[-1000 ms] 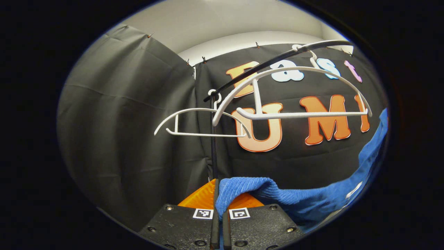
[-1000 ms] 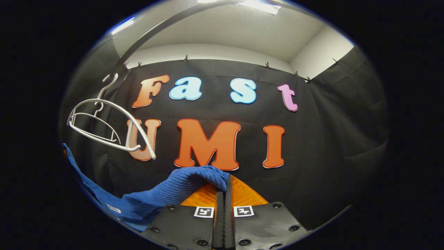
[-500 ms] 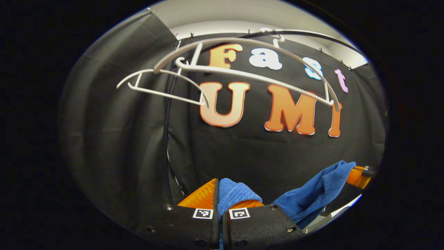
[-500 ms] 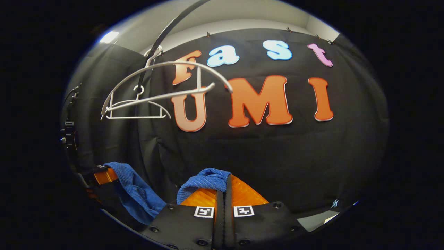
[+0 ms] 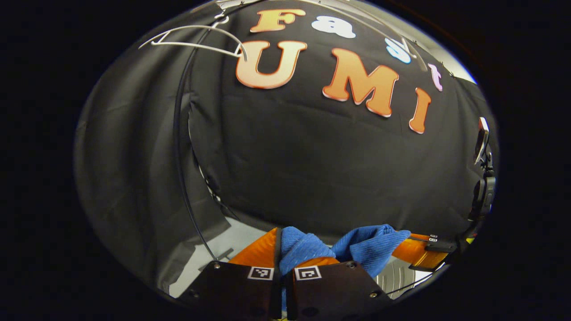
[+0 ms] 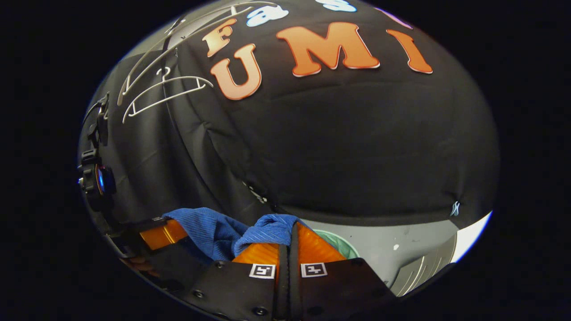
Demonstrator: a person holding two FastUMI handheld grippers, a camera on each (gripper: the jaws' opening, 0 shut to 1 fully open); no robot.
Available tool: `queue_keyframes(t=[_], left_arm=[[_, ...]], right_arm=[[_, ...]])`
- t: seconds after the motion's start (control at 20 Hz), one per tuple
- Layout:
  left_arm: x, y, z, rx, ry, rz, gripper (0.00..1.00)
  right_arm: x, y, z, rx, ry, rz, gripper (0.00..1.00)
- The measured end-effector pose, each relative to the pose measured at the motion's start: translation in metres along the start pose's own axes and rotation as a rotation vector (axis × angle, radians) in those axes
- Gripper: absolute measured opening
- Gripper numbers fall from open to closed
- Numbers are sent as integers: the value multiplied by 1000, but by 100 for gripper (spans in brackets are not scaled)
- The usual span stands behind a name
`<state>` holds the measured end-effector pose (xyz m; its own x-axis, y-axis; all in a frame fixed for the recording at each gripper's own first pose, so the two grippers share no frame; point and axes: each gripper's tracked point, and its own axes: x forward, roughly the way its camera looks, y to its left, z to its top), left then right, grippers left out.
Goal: Grasp the clothes on the hanger with both hands and then place them into the laundry hamper below.
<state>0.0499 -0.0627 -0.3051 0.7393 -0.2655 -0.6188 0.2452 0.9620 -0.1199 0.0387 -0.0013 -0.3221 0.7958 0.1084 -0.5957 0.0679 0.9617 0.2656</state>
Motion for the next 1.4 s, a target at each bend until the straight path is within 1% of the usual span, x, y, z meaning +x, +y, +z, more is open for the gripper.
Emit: queue_keyframes(t=[0.05,0.2,0.35,0.45,0.55,0.6,0.65,0.75,0.8,0.85,0.9,0.95,1.1,1.15,1.2,1.25,1.4], left_arm=[[4,-2,-10,-4,31,-2,4],[14,-7,-43,2,119,-5,4],[24,-2,-79,10,200,1,5],[29,0,-97,9,253,13,5],[34,3,-115,-2,304,24,9],[35,6,-121,-8,322,29,2],[33,10,-129,-14,335,38,12],[31,14,-138,-31,351,39,19],[30,16,-141,-37,361,39,28],[30,19,-145,-38,371,41,33],[28,22,-144,-35,375,48,43],[27,25,-146,-31,381,55,49],[22,32,-153,-23,399,88,83],[19,31,-153,-25,404,94,94],[19,30,-152,-26,400,95,95],[19,28,-152,-21,397,88,95],[15,27,-150,34,376,62,95]], right_arm=[[6,-1,-9,-2,21,-5,8],[16,0,-37,-19,117,16,8],[24,-4,-68,-34,213,28,8],[32,-10,-90,-45,270,18,8],[37,-15,-104,-55,321,-11,8],[37,-16,-108,-56,341,-22,9],[40,-19,-114,-52,360,-28,10],[40,-19,-128,-35,405,-23,12],[37,-19,-132,-23,418,-15,12],[36,-17,-135,-13,425,-8,29],[37,-17,-136,-8,424,-2,34],[37,-17,-137,-13,427,-3,43],[32,-19,-145,-31,451,-3,100],[33,-20,-147,-38,452,-12,100],[30,-19,-150,-43,453,-14,98],[28,-18,-150,-45,452,-14,99],[25,-17,-150,-48,447,-13,99]])
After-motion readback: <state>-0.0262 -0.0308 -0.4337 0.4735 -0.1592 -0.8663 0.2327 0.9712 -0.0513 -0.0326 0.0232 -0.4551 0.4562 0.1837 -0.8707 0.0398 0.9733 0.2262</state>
